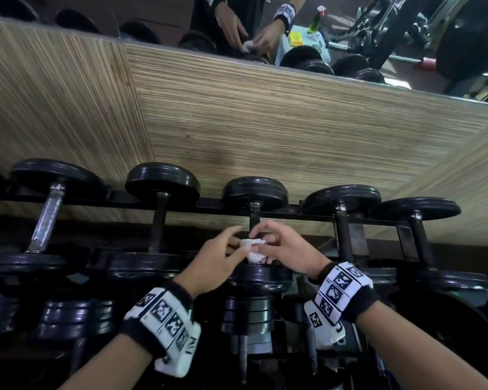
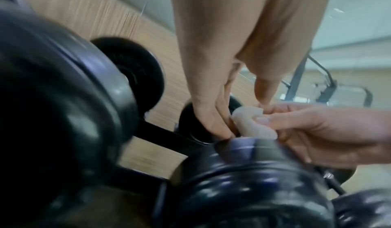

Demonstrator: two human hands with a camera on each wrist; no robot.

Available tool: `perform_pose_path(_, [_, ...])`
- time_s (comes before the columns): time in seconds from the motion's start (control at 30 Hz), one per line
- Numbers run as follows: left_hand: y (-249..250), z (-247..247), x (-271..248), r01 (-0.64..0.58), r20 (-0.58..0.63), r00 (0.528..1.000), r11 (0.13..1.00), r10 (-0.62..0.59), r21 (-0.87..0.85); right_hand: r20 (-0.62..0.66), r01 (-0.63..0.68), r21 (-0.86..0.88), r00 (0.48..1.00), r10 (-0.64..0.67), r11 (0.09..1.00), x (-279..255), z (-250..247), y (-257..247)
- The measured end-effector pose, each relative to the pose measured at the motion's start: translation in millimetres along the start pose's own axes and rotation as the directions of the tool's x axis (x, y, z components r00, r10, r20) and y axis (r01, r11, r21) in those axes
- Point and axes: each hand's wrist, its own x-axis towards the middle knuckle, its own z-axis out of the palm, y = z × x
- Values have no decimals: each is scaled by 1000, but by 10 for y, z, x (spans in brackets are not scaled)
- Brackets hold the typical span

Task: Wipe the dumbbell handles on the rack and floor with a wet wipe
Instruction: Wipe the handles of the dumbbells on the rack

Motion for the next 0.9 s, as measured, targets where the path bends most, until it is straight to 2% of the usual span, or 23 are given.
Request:
perform_pose_path(0.1, [15,107,238,-19,66,998,998,15,63,-80,-24,186,996,39,982,-180,-50,23])
perform_pose_path(0.17, [-30,100,361,7,51,999,996,-12,88,-125,-41,192,990,66,981,-312,-136,68])
perform_pose_path(0.23, [-72,63,489,59,-40,998,995,-55,84,-249,-27,-10,968,24,1000,-467,-297,128])
perform_pose_path(0.27, [-92,40,558,86,-106,991,993,-77,83,-346,-41,-158,938,-16,987,-547,-419,179])
perform_pose_path(0.33, [-149,-27,715,142,-223,969,979,-107,147,-524,-142,-409,846,-104,902,-731,-693,313])
perform_pose_path(0.4, [-198,-54,848,182,-255,958,963,-129,197,-627,-283,-498,771,-114,820,-878,-867,466])
perform_pose_path(0.5, [-211,19,983,181,-189,973,946,-132,270,-746,-506,-495,664,-47,706,-955,-846,575])
perform_pose_path(0.63, [-89,148,994,118,-68,992,958,-104,263,-837,-531,-386,546,-43,754,-910,-769,527])
perform_pose_path(0.7, [-152,169,952,114,-32,993,927,-109,359,-856,-537,-352,516,-31,767,-891,-758,530])
perform_pose_path(0.77, [-241,188,821,130,45,985,885,-167,448,-864,-542,-346,503,-34,766,-879,-739,525])
perform_pose_path(0.83, [-261,223,681,131,131,968,874,-215,467,-867,-539,-352,497,-50,765,-874,-726,518])
perform_pose_path(0.9, [-262,205,680,148,146,960,877,-238,457,-869,-541,-355,492,-56,762,-867,-723,521])
